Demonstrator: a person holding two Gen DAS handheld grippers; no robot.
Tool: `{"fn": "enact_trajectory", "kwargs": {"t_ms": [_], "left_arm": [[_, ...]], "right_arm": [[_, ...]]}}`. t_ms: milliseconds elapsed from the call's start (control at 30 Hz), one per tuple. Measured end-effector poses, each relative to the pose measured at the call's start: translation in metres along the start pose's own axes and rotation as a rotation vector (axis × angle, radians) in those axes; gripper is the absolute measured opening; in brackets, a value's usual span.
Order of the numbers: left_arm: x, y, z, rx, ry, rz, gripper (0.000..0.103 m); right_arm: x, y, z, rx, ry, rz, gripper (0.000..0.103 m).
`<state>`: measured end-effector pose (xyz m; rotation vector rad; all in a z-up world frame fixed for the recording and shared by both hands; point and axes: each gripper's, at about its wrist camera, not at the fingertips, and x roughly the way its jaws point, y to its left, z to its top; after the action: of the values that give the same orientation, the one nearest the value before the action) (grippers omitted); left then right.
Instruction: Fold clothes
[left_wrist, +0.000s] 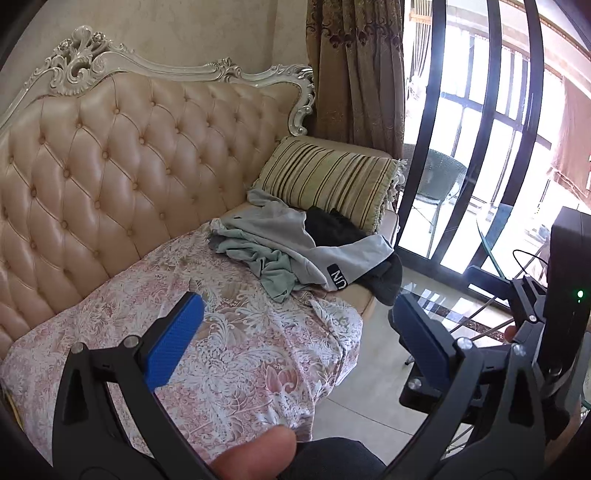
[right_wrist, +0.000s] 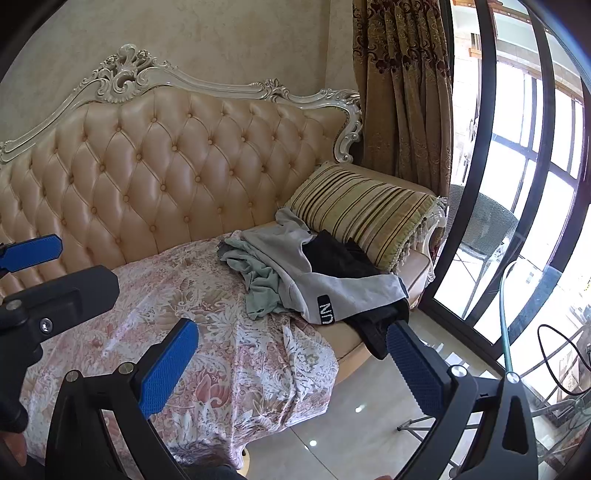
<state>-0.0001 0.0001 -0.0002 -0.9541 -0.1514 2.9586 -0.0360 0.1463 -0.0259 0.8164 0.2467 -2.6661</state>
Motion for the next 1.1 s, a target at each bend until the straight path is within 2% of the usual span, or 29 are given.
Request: {"fn": "enact_trajectory", "kwargs": {"t_ms": [800,1000,1100], "left_arm": [[0.006,-0.001,-0.006,-0.013,0.022,-0.013,0.103],[0.004,0.017,-0.011,-0.055,-0.003,-0.069,0.103],[0.012,0.025,-0.012,-0.04,0.005,-0.039,0.103]], "right_arm": [[0.004,-0.001,-0.004,0.002,0.017,0.006,0.103],[0.011,-0.005,-0.008,0.021,0.024,-0.004,0.103],[0.023,-0.007,-0.014,0.028,0.05,-0.007,0.103]]}}
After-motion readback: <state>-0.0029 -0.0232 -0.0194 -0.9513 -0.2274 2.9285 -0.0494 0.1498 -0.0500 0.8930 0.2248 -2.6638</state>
